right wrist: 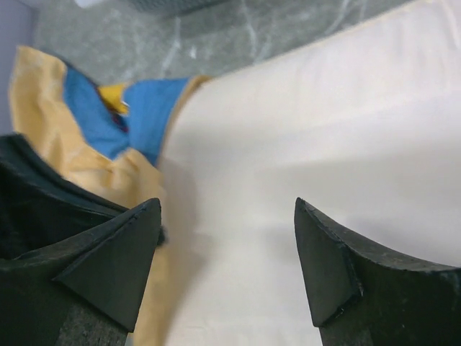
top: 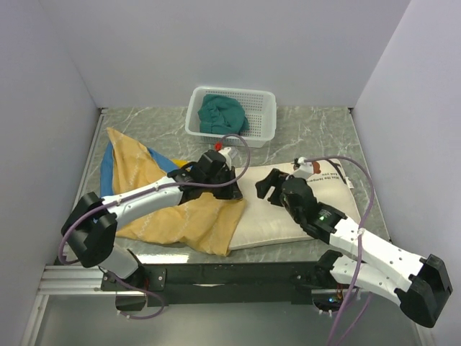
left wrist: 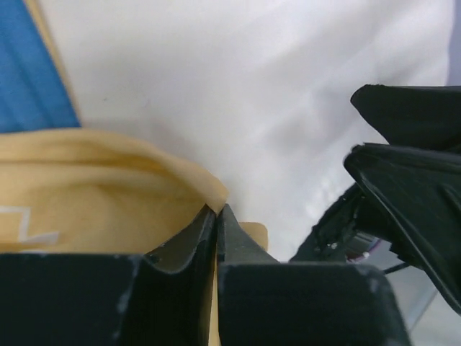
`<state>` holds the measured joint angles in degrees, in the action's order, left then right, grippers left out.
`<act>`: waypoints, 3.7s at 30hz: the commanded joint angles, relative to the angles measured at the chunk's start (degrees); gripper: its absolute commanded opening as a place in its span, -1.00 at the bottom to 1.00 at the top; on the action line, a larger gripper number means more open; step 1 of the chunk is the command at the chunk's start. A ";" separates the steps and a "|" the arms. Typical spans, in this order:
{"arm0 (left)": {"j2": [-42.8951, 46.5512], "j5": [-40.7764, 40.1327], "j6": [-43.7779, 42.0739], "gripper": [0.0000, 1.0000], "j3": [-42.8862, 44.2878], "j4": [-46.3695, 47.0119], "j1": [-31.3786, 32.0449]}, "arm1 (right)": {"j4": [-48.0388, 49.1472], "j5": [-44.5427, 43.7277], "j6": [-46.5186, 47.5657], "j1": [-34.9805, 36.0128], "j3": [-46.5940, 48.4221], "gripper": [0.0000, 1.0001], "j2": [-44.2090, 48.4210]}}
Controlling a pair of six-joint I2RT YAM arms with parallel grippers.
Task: Put the pillow into the pillowcase
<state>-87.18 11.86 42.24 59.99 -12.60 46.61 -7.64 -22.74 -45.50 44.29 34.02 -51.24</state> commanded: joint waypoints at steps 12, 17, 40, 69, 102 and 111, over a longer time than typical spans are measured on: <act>20.02 -19.68 -2.78 0.52 -2.50 -16.39 6.29 | -10.81 -1.52 7.18 -3.60 -0.18 0.71 3.60; 24.24 -20.74 1.69 0.40 -6.45 -20.10 15.25 | -14.06 -1.51 7.35 -3.60 -0.18 0.73 6.77; 14.91 -35.23 11.02 -0.98 -6.81 -19.13 28.45 | -7.68 17.02 18.77 14.24 -1.59 0.93 -2.36; 33.82 -20.57 8.66 -0.98 -13.67 -24.76 28.01 | -0.72 24.23 9.91 5.45 19.43 -1.00 -20.39; 16.11 -39.38 -6.72 0.05 10.05 -31.15 1.73 | -0.81 4.09 9.87 11.80 7.99 0.21 -8.96; 6.95 -36.28 -12.18 0.34 10.41 -30.90 1.73 | 7.46 14.48 18.95 4.92 11.59 0.59 -21.34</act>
<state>-77.89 -24.88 34.20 68.75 -43.18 48.31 -3.29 -12.10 -31.40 49.23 41.25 -66.92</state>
